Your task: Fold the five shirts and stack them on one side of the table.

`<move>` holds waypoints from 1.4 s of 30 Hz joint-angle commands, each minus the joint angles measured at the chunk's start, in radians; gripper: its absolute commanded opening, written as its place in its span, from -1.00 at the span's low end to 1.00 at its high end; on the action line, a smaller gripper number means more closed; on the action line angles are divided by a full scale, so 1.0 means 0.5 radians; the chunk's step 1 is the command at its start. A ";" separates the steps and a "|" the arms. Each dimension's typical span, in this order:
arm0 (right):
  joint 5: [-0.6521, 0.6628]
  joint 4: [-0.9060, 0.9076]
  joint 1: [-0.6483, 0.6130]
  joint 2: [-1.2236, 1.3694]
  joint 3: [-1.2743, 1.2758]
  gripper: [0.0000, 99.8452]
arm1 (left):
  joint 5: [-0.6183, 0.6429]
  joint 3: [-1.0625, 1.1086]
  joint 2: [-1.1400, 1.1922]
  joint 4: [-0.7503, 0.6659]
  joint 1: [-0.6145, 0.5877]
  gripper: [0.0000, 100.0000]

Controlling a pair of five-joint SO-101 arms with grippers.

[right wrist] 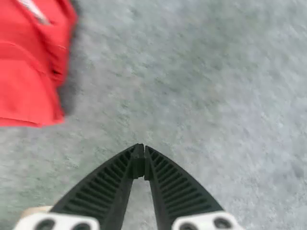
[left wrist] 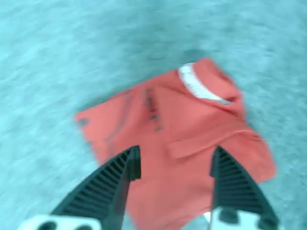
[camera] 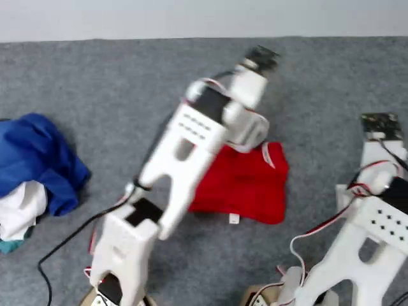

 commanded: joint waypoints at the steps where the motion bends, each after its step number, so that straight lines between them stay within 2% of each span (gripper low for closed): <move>1: -0.141 -0.066 -0.361 -0.029 -0.003 -0.98 | -0.028 0.213 -0.313 0.052 -0.252 -0.70; 7: -0.242 -0.542 -0.891 -0.029 0.331 -0.98 | -0.163 0.634 -0.562 0.049 -0.660 -0.98; 13: -0.252 -0.999 -1.186 0.066 0.746 -0.98 | -0.178 0.876 -0.736 0.049 -0.991 -0.99; 18: -0.245 -1.346 -1.195 0.413 0.776 -0.98 | -0.178 0.996 -0.783 0.049 -1.089 -0.99; 24: -0.239 -1.745 -0.944 0.827 0.605 -0.98 | -0.178 1.033 -0.783 0.046 -1.099 -0.99; 31: -0.239 -1.754 -0.526 1.177 0.040 -0.98 | -0.175 1.033 -0.783 0.046 -1.096 -0.99; 33: -0.239 -1.653 -0.462 1.214 -0.086 -0.98 | -0.175 1.033 -0.783 0.046 -1.096 -0.99; 36: -0.249 -1.343 -0.480 1.204 -0.242 -0.98 | -0.175 1.033 -0.783 0.046 -1.089 -0.99; 39: -0.255 -1.036 -0.609 1.137 -0.347 -0.98 | -0.172 1.033 -0.783 0.046 -1.083 -0.99; 42: -0.258 -0.876 -0.806 1.036 -0.362 -0.98 | -0.172 1.033 -0.783 0.046 -1.083 -0.99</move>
